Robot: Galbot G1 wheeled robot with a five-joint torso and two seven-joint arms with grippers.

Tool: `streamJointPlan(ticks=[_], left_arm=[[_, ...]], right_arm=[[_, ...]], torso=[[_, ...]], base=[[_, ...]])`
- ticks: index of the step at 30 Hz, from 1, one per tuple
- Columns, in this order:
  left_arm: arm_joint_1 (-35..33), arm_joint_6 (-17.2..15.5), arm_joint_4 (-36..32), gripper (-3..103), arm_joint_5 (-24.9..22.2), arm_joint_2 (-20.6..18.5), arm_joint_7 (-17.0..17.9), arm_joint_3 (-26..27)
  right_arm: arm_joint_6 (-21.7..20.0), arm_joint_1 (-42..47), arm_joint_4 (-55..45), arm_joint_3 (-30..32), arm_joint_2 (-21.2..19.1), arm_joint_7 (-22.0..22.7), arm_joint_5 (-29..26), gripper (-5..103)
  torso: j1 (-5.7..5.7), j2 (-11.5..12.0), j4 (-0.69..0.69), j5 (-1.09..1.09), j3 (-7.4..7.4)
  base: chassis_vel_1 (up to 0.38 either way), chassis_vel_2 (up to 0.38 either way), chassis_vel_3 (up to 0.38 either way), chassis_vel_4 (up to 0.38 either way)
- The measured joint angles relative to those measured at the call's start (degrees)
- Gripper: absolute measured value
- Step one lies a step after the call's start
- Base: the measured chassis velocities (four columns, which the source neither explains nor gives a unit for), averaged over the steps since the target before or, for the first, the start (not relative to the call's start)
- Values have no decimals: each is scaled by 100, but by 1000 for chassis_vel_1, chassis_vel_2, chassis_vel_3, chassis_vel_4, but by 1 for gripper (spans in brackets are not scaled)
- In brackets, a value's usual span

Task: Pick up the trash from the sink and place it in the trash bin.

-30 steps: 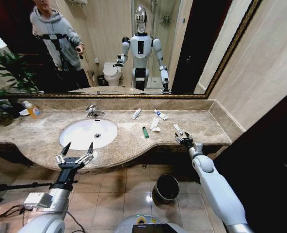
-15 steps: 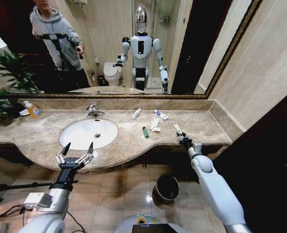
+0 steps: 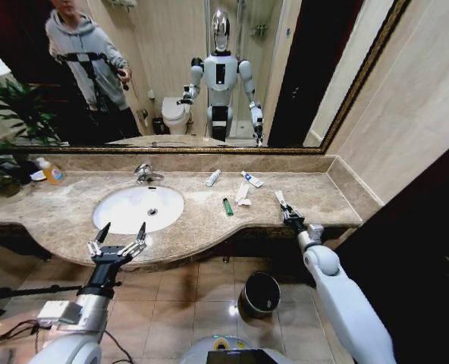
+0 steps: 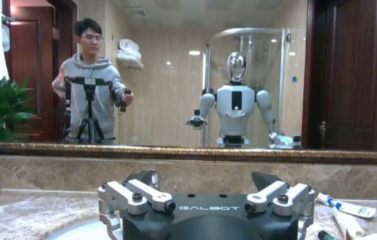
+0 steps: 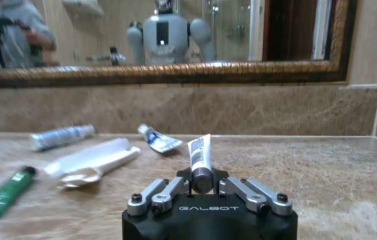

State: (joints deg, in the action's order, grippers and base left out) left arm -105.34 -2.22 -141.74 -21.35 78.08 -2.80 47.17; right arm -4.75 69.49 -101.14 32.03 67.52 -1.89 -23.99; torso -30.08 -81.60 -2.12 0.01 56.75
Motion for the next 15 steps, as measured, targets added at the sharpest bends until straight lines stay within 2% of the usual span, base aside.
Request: streamJointPlan(ticks=[2,4,6,7,8,10,11,14,15], left_arm=[[0,0,0,100,0,0,1,1],[0,0,0,100,0,0,0,0],[0,0,0,100,0,0,0,0],[0,0,0,100,0,0,0,0],[0,0,0,100,0,0,0,0],[0,0,0,100,0,0,0,0],[0,0,0,100,0,0,0,0],[0,0,0,100,0,0,0,0],[0,0,0,100,0,0,0,0]], right_arm=[[55,201,-165,62,36,-28,-27,18],[240,1003,-793,253,135,-115,-161,18],[331,1259,-964,294,175,-127,-185,18],[555,1744,-1214,336,264,-141,-193,18],[555,1744,-1214,336,264,-141,-193,18],[998,2449,-1380,287,396,-156,-62,18],[998,2449,-1380,287,396,-156,-62,18],[1425,3119,-1194,175,575,-338,119,18],[1425,3119,-1194,175,575,-338,119,18]], torso=[[0,0,0,-1,0],[0,0,3,-2,-1],[0,0,3,-2,-1],[1,0,2,-1,-1],[1,0,2,-1,-1],[1,0,2,-1,-1],[1,0,2,-1,-1],[1,0,2,-3,-1],[1,0,2,-3,-1]], base=[[0,0,0,0],[0,0,0,0],[0,0,0,0],[0,0,0,0],[0,0,0,0],[0,0,0,0],[0,0,0,0],[0,0,0,0],[0,0,0,0]])
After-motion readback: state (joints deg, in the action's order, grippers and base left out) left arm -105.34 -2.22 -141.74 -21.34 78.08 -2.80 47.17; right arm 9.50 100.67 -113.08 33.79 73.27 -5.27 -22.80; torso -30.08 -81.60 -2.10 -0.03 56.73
